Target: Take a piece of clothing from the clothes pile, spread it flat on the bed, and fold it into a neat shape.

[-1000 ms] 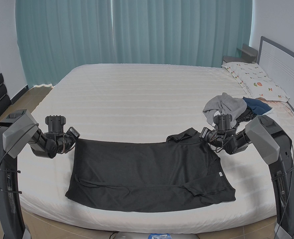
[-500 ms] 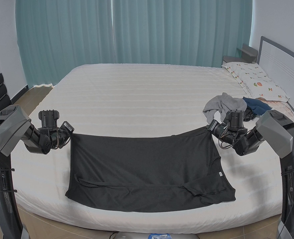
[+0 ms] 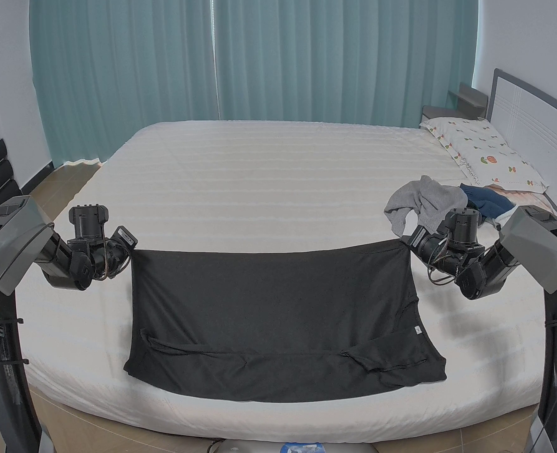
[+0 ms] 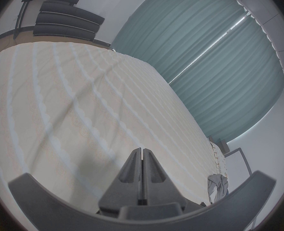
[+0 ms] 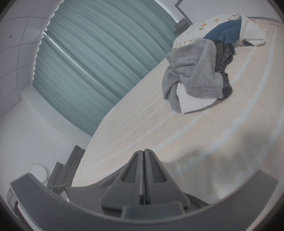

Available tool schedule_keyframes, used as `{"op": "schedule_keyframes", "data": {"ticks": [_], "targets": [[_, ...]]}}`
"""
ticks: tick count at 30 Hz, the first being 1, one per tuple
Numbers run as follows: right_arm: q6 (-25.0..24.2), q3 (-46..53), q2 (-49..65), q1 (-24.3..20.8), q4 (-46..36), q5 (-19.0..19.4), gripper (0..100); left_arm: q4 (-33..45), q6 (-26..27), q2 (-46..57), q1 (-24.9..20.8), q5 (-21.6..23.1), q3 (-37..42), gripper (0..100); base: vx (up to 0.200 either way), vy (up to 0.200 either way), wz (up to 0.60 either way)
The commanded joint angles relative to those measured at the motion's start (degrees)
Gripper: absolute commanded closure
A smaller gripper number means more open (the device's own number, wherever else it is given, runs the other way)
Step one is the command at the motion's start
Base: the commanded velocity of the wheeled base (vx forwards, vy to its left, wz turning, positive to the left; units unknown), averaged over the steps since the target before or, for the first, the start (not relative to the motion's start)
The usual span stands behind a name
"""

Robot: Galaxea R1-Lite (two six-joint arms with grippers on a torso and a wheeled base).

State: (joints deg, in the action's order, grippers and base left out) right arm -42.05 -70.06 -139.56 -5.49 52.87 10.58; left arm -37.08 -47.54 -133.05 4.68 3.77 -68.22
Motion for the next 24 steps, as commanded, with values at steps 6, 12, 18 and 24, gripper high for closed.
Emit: {"op": "schedule_keyframes", "data": {"ticks": [6, 12, 18, 24], "targets": [[0.3, 3.53, 2.54, 1.27, -0.14, 2.87, 100, -0.09, 1.66, 1.74, -0.02, -0.08, 1.95, 100, 0.0, 0.0, 0.0], [0.12, 3.7, 2.01, 1.27, 1.8, 3.31, 100, -0.45, 4.04, 1.74, -0.2, 0.54, 2.92, 100, 0.0, 0.0, 0.0], [-0.05, 3.7, 1.57, 1.09, 5.84, 3.22, 100, -0.71, 3.6, 1.74, -0.2, 0.8, 3.09, 100, 0.0, 0.0, 0.0], [-0.05, 3.79, 0.95, 0.74, 5.84, 2.95, 100, -2.73, 2.63, 1.56, -0.02, 0.72, 3.53, 100, 0.0, 0.0, 0.0]]}}
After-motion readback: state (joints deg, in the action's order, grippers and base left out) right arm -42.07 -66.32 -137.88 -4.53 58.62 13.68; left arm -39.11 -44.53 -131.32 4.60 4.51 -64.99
